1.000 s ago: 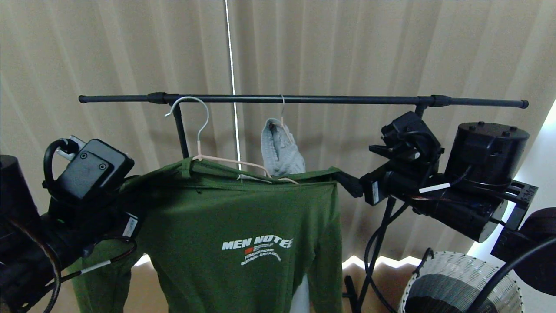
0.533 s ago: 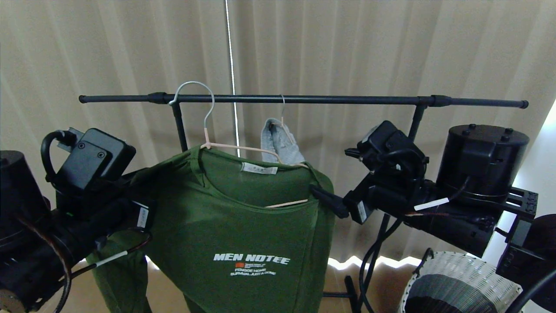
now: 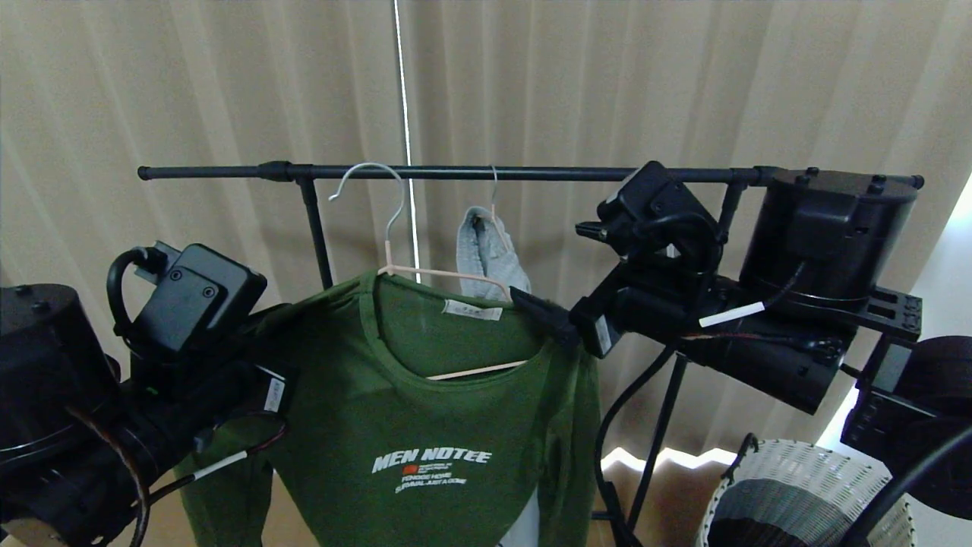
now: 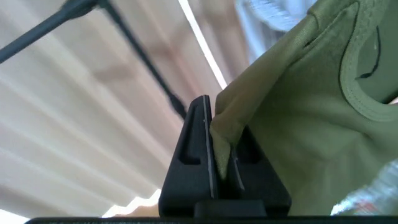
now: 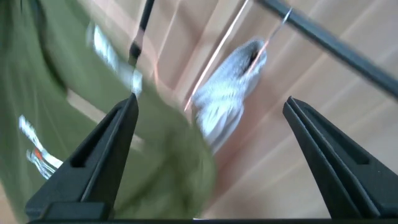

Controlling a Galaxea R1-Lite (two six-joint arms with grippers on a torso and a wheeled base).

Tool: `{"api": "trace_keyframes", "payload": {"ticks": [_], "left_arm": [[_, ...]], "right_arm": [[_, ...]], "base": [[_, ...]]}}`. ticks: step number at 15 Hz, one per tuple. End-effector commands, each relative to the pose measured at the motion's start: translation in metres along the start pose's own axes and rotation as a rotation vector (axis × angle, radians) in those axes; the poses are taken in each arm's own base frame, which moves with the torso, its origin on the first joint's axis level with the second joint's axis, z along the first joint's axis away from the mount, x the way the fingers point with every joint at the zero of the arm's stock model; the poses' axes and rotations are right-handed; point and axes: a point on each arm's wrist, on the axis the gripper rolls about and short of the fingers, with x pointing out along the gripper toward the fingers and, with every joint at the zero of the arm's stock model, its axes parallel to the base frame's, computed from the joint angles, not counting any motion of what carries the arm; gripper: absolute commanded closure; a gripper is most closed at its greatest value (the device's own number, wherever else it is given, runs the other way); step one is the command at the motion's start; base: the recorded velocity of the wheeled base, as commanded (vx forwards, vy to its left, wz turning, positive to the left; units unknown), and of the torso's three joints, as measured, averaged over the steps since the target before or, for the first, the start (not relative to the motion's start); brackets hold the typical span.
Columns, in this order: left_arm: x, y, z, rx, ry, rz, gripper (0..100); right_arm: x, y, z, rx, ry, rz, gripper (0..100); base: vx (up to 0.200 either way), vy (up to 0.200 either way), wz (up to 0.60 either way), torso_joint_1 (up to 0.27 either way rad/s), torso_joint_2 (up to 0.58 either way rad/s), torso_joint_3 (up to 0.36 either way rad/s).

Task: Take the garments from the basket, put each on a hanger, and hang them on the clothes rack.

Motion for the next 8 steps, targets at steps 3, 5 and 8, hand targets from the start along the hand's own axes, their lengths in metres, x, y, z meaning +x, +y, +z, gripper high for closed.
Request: {"api": "trace_keyframes", "payload": {"ticks": [3,5,8], "left_arm": [[-0.003,-0.007,0.007,-0.002,-0.051,-0.027,100],[-0.003,-0.008,0.006,0.001,-0.050,-0.031,100],[-0.005,-0.013,0.009,0.003,-0.064,-0.058,100]], "right_arm": [[0.024,0.007,-0.006,-0.056,0.020,0.010,0],[0.026,0.007,-0.006,-0.071,0.019,0.010,0],[0.033,0.007,-0.003,-0.083,0.008,0.009,0]], "base": [[0.000,0.000,0.00,0.000,0.00,0.000],[0.000,0.000,0.00,0.000,0.00,0.000],[0.000,0.000,0.00,0.000,0.00,0.000]]}}
